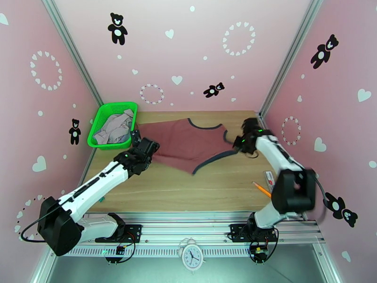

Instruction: Fold and stack the mixed laundry pile

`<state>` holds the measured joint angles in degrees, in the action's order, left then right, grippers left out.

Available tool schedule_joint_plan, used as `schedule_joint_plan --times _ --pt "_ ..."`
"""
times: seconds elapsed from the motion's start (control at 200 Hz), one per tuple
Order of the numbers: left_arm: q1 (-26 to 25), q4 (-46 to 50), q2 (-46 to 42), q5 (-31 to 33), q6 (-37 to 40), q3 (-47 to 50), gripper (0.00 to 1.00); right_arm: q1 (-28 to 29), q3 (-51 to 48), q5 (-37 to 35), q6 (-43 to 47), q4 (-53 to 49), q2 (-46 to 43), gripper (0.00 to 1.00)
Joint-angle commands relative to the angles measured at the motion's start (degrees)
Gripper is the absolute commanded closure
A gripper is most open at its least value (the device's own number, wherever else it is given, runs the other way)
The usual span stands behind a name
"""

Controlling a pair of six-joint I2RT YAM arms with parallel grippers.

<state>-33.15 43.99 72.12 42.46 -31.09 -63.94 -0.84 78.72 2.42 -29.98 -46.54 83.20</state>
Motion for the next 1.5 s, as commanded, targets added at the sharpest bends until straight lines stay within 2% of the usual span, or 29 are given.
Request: schedule_joint_plan --times 0.0,0.15,0.295,0.42,0.551,0.701,0.861,0.971,1.081,1.156,1.231,1.356,1.417,1.497 --pt "0.2 6.6 -3.9 -0.4 5.6 -7.8 1.00 -1.1 7.2 -6.9 5.1 -10.8 -8.3 1.00" --pt "0.2 13.4 -7.8 -4.4 9.0 -19.9 1.00 -1.3 17.0 -11.6 8.0 -16.4 -15.1 1.00" --pt "0.2 21.0 -11.3 -8.2 9.2 -31.5 1.00 -1.3 25.0 -13.5 10.4 -19.9 -18.7 1.00" --pt "0.1 25.2 -12.5 -10.8 8.6 -38.2 1.00 -1.3 28.8 -14.2 11.7 -20.0 -18.5 1.00" --pt "0.2 25.4 -9.3 -11.2 10.4 -41.3 1.00 -1.3 30.4 -15.5 12.0 -17.8 -13.7 1.00" --pt "0.8 21.8 0.8 -11.2 14.9 -44.9 1.00 -1.3 32.7 -14.0 11.0 -13.8 -4.8 1.00" --pt "6.3 16.6 16.3 -12.5 20.2 -56.2 1.00 -1.3 39.4 -12.4 10.9 -8.4 6.6 1.00" --pt "9.1 15.9 29.3 -13.6 24.8 -72.1 1.00 -1.3 50.3 -10.1 10.2 -8.1 15.7 1.00" --pt "10.0 18.6 43.8 -13.5 30.6 -97.6 1.00 -1.4 66.5 -9.6 9.0 -10.8 24.8 1.00" --pt "10.3 16.9 48.7 -13.8 33.4 -107.9 1.00 -1.7 75.2 -9.5 8.3 -11.9 28.4 1.00" --pt "10.5 11.3 45.7 -14.7 34.3 -103.4 1.00 -2.1 76.6 -9.7 8.0 -9.9 28.0 1.00" --pt "10.5 2.7 35.4 -17.1 32.4 -84.5 1.00 -2.2 72.6 -11.3 10.6 -8.9 24.6 1.00" --pt "10.5 1.4 31.3 -17.3 31.1 -76.6 1.00 -2.2 66.0 -12.3 12.1 -7.9 21.8 1.00" --pt "10.4 -1.0 25.4 -17.9 28.5 -62.5 1.00 -2.2 52.0 -12.3 13.7 -4.4 16.7 1.00"
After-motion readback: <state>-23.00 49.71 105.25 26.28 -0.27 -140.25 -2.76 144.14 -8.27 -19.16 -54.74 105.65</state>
